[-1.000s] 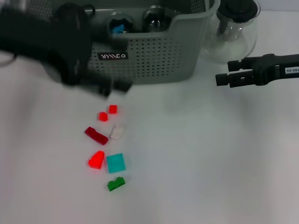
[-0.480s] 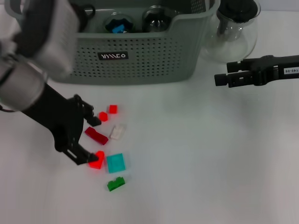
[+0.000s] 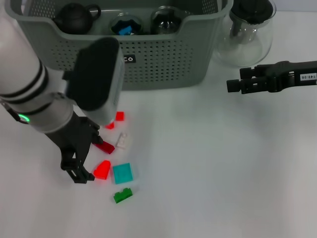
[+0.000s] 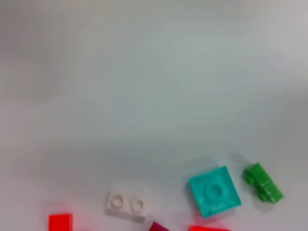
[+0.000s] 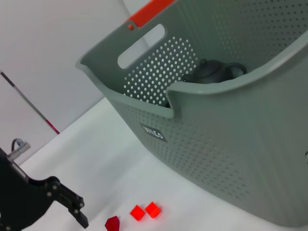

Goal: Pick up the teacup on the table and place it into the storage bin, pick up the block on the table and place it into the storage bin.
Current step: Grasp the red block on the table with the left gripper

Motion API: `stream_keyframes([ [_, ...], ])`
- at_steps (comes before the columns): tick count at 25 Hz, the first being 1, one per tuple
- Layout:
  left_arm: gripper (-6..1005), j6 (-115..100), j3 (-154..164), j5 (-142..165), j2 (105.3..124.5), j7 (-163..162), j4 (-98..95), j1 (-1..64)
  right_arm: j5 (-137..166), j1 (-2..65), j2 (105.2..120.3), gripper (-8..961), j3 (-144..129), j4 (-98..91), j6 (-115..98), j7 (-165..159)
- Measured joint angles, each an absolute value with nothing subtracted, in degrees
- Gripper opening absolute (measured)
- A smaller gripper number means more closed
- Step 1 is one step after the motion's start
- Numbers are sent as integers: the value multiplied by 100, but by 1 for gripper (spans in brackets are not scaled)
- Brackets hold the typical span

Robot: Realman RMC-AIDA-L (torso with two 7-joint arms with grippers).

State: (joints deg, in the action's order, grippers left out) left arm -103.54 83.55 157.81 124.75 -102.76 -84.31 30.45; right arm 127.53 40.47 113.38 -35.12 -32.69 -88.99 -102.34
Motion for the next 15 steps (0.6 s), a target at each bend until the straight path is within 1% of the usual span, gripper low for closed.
stream_keyframes([
  [15, 765, -10009, 9155, 15897, 12481, -10317, -8187, 2995, 12753, 3998, 11330, 941, -3410, -3269, -8894, -10235],
])
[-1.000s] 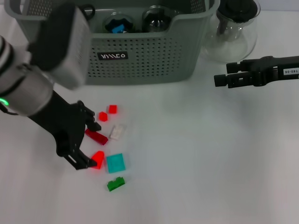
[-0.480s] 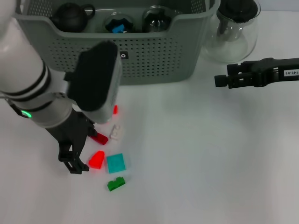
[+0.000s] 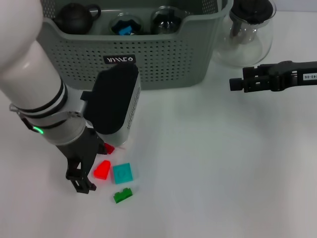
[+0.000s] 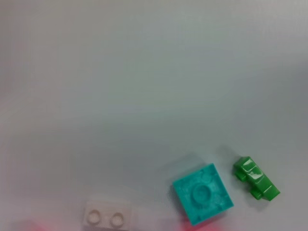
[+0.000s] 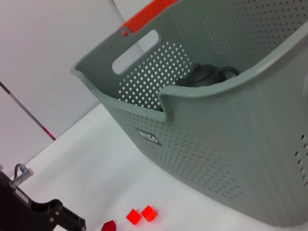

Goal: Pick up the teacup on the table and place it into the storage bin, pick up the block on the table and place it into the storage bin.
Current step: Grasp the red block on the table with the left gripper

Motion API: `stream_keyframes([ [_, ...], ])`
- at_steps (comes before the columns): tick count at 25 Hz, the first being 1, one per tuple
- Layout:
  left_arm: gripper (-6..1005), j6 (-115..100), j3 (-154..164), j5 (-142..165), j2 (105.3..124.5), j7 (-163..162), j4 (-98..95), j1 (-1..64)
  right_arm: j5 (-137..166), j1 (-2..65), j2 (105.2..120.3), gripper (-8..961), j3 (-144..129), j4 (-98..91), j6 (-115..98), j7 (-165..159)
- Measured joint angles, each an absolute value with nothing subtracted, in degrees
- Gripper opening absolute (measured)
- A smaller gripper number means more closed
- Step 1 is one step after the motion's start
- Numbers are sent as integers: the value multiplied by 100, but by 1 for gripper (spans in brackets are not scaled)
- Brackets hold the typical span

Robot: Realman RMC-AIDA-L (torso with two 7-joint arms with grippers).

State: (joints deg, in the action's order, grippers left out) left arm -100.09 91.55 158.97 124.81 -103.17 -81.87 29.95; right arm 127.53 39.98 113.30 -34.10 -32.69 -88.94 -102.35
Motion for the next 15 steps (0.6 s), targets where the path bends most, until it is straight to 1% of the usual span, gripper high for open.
stream_keyframes([
  [15, 741, -9702, 9260, 15826, 12481, -10292, -7862, 2999, 12753, 3999, 11333, 942, -3401, -3269, -8885, -10239],
])
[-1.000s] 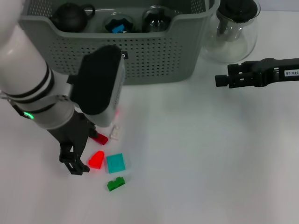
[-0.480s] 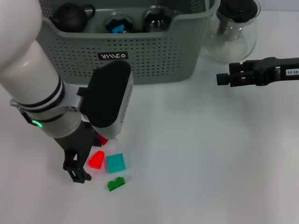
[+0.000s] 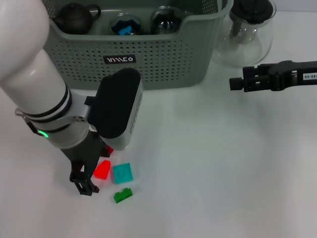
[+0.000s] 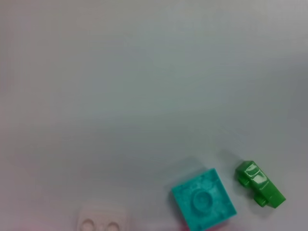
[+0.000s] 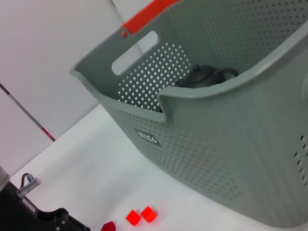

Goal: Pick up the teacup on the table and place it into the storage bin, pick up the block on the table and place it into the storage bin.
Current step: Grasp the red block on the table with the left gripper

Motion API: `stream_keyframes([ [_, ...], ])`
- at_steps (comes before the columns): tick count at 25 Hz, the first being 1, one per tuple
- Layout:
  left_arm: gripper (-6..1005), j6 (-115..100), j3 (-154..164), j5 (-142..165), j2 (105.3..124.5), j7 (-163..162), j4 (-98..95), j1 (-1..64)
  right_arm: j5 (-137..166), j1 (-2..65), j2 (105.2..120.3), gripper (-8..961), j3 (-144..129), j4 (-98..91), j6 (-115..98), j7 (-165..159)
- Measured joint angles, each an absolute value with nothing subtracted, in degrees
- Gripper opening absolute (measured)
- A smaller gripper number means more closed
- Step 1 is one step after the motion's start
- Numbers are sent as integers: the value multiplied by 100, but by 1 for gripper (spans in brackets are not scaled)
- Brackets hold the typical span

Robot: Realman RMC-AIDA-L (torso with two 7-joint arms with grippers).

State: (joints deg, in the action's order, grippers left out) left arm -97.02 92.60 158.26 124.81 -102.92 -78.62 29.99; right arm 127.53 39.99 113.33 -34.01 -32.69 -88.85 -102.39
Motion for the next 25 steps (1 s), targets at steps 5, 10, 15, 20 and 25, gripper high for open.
stream_keyframes([
  [5, 733, -9661, 9264, 15761, 12481, -10300, -7779, 3025, 12753, 3999, 11336, 942, -3401, -3269, -8885, -10239],
  [10, 725, -9582, 9273, 15758, 12481, -10282, -7722, 3036, 12753, 3995, 11338, 942, -3397, -3269, -8878, -10239],
  [15, 717, -9438, 9296, 15758, 12481, -10276, -7632, 3075, 12753, 3992, 11338, 942, -3392, -3281, -8877, -10239],
  [20, 584, -9313, 9349, 15761, 12481, -10266, -7544, 3096, 12753, 3999, 11338, 941, -3392, -3282, -8876, -10239],
  [25, 489, -9275, 9352, 15773, 12481, -10259, -7540, 3096, 12753, 3999, 11338, 941, -3392, -3279, -8876, -10239],
])
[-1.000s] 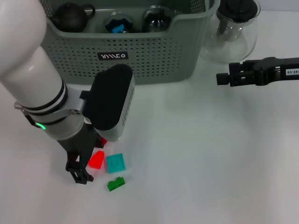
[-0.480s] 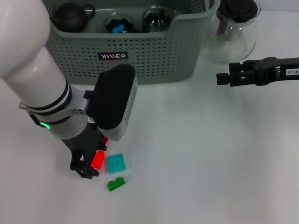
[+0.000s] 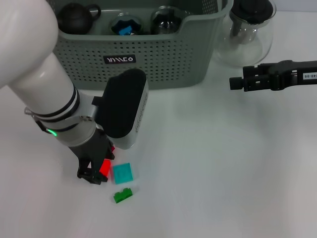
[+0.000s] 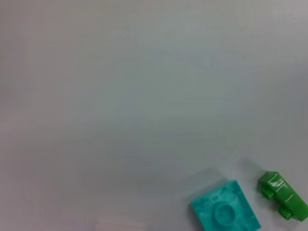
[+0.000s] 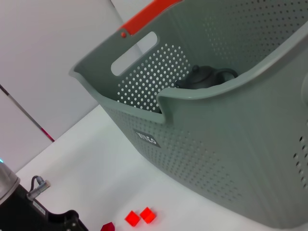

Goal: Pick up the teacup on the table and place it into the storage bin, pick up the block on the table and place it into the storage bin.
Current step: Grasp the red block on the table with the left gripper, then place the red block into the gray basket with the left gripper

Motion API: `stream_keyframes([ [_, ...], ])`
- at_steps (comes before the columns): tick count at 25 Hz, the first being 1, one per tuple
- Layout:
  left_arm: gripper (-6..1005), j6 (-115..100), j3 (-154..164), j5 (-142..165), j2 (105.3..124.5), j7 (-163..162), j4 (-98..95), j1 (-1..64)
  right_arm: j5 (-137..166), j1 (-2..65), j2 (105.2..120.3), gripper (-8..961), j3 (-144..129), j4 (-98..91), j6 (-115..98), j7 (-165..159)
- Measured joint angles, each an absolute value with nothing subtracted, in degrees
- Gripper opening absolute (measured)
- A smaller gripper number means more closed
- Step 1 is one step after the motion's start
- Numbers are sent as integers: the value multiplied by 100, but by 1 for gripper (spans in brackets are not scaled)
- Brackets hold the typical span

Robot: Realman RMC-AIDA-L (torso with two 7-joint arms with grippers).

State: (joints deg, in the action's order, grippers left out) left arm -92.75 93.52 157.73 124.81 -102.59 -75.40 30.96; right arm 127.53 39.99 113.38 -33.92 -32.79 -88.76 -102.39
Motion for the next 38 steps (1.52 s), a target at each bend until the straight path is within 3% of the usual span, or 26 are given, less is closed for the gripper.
stream_keyframes([
  [12, 413, -9439, 8941, 15764, 12480, -10318, -7818, 3012, 12749, 3991, 11329, 941, -3391, -3308, -8887, -10215],
  [17, 409, -10469, 7765, 14924, 12452, -10502, -8303, 2909, 12739, 4032, 11329, 942, -3362, -3320, -8892, -10169],
  [21, 410, -11409, 6271, 13825, 12393, -10477, -8175, 3205, 12732, 4073, 11337, 941, -3351, -3322, -8886, -10103],
  [30, 409, -10457, 4184, 12780, 11888, -11570, -7546, 4407, 12671, 4095, 11346, 942, -3348, -3308, -8902, -10080],
  [38, 409, -8050, 4493, 13045, 11206, -12333, -5699, 5134, 12664, 4116, 11326, 941, -3349, -3323, -8933, -10133],
])
